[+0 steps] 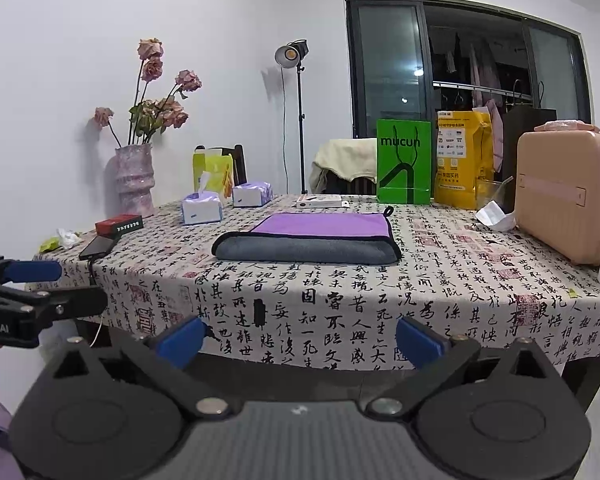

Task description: Fold towel

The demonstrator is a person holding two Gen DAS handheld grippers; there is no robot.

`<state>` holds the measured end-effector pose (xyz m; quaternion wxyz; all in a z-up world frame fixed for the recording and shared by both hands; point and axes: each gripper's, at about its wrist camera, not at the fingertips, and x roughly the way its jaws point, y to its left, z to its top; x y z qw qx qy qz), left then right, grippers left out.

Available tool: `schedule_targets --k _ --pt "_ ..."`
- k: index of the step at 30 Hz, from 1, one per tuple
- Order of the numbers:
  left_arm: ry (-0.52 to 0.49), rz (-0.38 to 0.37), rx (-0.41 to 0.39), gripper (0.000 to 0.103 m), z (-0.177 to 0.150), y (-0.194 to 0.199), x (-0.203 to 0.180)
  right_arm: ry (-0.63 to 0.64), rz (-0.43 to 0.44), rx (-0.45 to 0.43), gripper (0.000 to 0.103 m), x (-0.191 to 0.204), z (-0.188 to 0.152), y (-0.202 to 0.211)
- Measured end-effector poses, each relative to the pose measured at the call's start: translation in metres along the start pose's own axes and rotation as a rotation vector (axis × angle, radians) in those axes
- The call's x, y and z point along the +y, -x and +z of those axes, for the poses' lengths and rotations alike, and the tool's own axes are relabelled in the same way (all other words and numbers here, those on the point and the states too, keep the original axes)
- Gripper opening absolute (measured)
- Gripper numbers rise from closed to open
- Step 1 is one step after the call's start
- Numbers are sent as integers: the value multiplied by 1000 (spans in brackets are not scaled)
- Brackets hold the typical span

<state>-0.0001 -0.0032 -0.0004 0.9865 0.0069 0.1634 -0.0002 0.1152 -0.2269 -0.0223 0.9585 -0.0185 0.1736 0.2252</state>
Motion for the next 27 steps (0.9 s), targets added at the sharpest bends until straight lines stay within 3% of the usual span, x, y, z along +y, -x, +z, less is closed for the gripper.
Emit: schedule_targets --k 27 --pt "-5 -2 6 103 -2 -2 0 -7 -8 2 103 -4 -1 0"
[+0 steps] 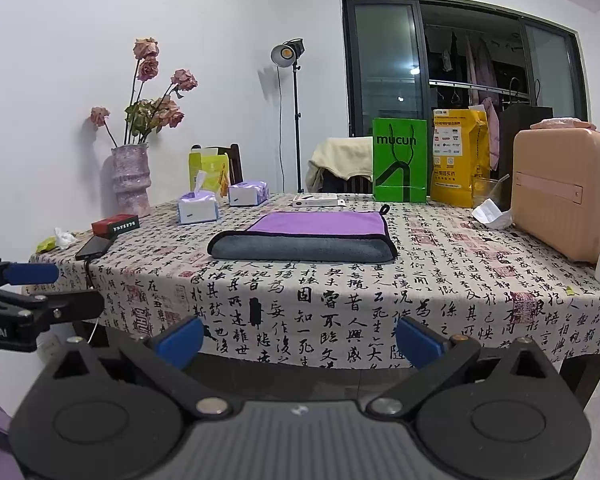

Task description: Fold towel

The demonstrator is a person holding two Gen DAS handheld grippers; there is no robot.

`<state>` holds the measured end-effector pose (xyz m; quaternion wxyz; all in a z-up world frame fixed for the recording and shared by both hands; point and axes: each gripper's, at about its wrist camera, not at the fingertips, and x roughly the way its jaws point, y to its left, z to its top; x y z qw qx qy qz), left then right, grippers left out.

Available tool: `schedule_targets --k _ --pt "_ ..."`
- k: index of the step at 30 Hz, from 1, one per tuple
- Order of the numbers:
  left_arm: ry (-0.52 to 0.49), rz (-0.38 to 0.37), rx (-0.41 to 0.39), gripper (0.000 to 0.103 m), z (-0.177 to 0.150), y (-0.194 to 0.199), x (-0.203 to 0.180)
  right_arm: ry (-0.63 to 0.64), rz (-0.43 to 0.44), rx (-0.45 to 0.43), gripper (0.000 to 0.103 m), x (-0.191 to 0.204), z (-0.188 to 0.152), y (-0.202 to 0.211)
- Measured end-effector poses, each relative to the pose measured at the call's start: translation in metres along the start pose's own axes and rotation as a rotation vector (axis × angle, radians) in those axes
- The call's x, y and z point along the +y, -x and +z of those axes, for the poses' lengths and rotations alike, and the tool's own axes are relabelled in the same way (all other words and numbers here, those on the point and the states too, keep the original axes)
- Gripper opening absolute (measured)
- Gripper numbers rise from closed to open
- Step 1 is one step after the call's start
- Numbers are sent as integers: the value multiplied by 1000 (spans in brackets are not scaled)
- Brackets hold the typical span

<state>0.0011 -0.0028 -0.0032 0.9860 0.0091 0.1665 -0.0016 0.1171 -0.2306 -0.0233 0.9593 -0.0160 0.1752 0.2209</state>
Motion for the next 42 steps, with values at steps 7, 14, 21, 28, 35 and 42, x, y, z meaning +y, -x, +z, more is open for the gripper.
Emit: schedule_targets --k 7,14,21,28,35,42 --pt "-1 1 2 103 -1 -1 1 1 0 1 103 0 0 -1" --pt "-1 2 3 103 -1 -1 1 3 0 2 103 0 0 -1" --pt "-3 1 8 103 -2 -2 1 4 1 3 103 0 0 -1" --pt "-5 -1 14 103 -4 -3 2 14 3 4 103 4 0 -1" --pt "-32 27 15 103 -5 -15 1 26 -9 -3 103 2 2 -7" --pt "-25 79 24 103 -3 -42 10 9 -24 -10 103 -10 12 -28"
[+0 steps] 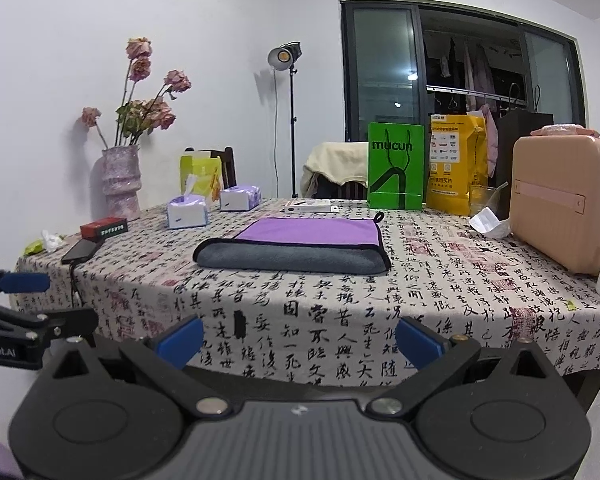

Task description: Fold towel

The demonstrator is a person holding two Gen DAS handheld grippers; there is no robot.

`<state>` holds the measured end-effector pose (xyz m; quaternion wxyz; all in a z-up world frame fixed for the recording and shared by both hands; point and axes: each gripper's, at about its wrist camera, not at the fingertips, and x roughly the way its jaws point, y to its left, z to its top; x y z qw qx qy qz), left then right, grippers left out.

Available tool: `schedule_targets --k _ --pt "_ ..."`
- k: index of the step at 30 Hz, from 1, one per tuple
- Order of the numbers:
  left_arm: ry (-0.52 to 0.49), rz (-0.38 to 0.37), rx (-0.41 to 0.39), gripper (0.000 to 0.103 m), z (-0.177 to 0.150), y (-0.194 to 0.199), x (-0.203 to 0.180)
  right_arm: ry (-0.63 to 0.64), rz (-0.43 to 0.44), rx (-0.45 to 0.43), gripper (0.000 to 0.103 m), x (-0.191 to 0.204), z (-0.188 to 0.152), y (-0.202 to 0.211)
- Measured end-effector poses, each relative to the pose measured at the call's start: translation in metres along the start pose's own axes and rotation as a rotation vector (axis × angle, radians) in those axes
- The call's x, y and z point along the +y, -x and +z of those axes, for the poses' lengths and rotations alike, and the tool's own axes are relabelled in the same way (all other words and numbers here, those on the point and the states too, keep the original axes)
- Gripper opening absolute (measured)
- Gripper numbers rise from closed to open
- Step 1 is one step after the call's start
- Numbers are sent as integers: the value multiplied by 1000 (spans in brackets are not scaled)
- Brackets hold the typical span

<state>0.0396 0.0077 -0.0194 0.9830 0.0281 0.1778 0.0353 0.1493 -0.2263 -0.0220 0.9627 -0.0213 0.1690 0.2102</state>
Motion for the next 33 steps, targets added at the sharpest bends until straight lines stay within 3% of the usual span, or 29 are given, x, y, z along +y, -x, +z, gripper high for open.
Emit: schedule_targets --k 9,16,23,28,30,33 --pt "-15 22 32 103 11 -38 6 -25 13 42 103 -19 7 -48" --pt "19 20 72 103 29 -86 16 -7 7 27 103 -35 23 -87" --pt "22 12 40 102 52 -134 31 14 -6 29 103 -52 40 -137" --pt "41 -27 74 86 66 -177 42 39 -3 44 103 -66 51 -175" --pt "64 -47 101 77 70 -194 46 17 22 61 102 -77 58 -192" --pt "83 -81 138 73 74 -220 52 -44 88 117 98 -94 70 -219"
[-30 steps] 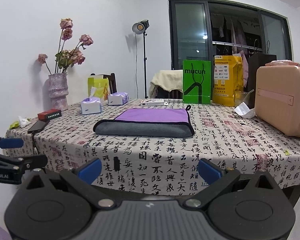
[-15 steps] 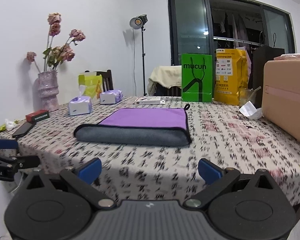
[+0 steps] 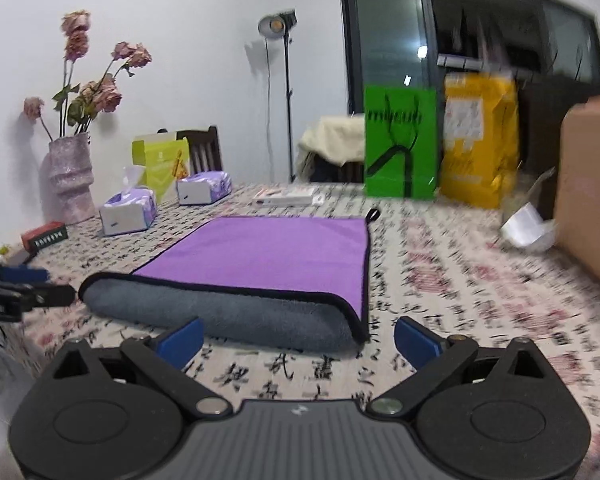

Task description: Fold towel

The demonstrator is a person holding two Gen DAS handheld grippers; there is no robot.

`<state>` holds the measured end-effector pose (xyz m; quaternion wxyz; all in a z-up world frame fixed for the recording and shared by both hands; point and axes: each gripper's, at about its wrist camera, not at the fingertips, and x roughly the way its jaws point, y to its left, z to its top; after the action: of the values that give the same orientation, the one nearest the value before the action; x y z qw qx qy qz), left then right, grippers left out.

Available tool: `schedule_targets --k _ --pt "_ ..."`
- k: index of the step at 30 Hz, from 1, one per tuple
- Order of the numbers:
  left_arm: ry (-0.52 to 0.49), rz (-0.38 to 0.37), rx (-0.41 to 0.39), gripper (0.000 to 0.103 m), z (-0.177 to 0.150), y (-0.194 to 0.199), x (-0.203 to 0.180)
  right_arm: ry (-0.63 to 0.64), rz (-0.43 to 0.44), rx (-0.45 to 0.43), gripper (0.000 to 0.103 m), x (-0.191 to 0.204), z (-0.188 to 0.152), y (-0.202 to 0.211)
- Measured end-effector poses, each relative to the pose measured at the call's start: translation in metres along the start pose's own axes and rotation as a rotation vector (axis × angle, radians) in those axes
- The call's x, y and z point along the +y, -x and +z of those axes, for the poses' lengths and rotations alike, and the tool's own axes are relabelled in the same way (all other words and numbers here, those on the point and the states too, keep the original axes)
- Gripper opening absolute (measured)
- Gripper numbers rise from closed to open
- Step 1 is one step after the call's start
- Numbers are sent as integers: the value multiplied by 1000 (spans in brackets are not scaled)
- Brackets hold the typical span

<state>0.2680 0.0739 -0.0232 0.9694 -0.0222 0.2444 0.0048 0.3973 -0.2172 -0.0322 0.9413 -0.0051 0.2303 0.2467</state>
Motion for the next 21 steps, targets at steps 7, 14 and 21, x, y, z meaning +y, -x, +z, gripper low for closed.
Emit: schedule_targets --k 7,14,21 --pt "5 -33 84 69 10 -36 12 3 53 64 89 -24 19 -43" --pt "30 -102 125 27 11 -45 18 32 160 143 63 -26 20 -63" --pt "-13 -93 126 8 15 -49 13 89 168 170 20 -25 20 -70"
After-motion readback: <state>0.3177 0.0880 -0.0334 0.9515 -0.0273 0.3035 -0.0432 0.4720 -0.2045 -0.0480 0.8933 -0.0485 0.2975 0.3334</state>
